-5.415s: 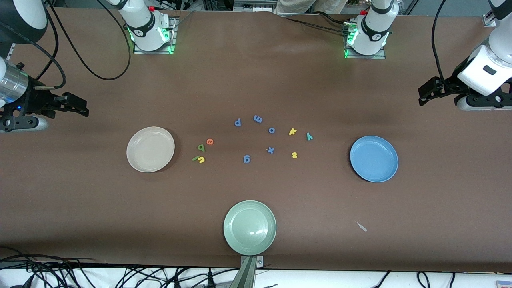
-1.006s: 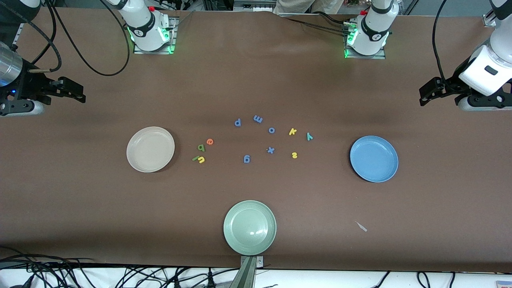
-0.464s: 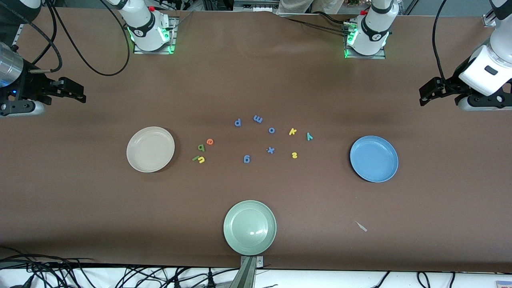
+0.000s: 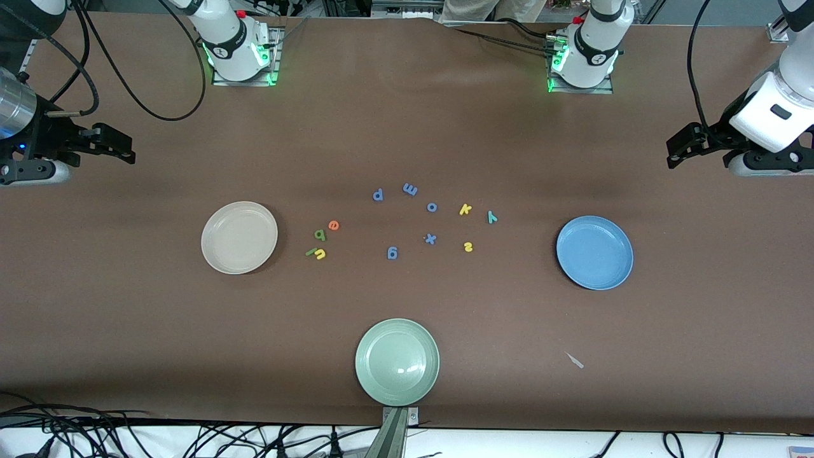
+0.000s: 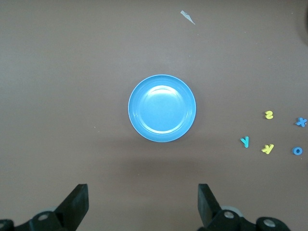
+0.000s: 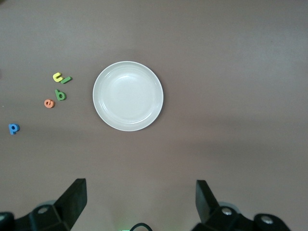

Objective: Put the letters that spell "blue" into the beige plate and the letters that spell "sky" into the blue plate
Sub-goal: 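Reach the left gripper to the yellow z while the right reaches the u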

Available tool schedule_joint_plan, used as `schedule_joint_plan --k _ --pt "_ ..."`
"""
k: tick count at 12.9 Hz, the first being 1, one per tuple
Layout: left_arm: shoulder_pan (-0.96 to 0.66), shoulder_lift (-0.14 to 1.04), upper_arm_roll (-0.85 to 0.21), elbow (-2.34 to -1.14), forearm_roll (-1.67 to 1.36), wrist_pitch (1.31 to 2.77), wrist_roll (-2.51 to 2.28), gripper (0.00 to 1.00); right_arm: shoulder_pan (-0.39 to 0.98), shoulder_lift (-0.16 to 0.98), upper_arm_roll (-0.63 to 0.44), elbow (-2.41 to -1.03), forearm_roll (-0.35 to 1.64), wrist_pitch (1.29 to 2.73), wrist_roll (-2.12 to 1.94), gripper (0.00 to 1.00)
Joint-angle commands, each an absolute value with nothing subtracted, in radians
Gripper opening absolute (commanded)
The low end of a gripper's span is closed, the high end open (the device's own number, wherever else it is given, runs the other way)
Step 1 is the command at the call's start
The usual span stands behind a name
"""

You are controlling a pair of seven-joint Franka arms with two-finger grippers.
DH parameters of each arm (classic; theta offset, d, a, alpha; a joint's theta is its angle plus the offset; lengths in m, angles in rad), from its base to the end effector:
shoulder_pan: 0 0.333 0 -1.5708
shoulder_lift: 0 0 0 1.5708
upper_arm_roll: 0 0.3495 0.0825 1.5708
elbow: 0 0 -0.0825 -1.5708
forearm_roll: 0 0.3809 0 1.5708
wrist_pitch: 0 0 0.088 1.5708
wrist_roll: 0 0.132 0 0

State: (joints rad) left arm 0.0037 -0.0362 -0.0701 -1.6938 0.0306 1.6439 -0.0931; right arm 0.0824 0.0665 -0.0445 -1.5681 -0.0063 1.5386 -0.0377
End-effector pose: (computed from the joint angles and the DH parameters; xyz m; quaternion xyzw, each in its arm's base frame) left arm 0.5416 -0.0328 0.6013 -0.9998 -0.0122 0.0056 0.0170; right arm 0.5654 0.0214 0.5945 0.9981 0.0378 -0.0479 0.0046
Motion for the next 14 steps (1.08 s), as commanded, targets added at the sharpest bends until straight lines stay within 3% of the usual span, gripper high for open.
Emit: schedule_joint_plan --k 1,14 --pt "0.009 -0.043 -0.075 -1.683 0.048 1.624 -0.087 1.00 0.084 0.044 -0.044 -1.589 -0.018 1.545 -0.029 1.00" --pt "-0.044 0.038 -0.083 -1.666 0.031 1.658 -0.094 1.00 0.084 0.043 -0.040 -1.600 -0.017 1.554 -0.028 1.00"
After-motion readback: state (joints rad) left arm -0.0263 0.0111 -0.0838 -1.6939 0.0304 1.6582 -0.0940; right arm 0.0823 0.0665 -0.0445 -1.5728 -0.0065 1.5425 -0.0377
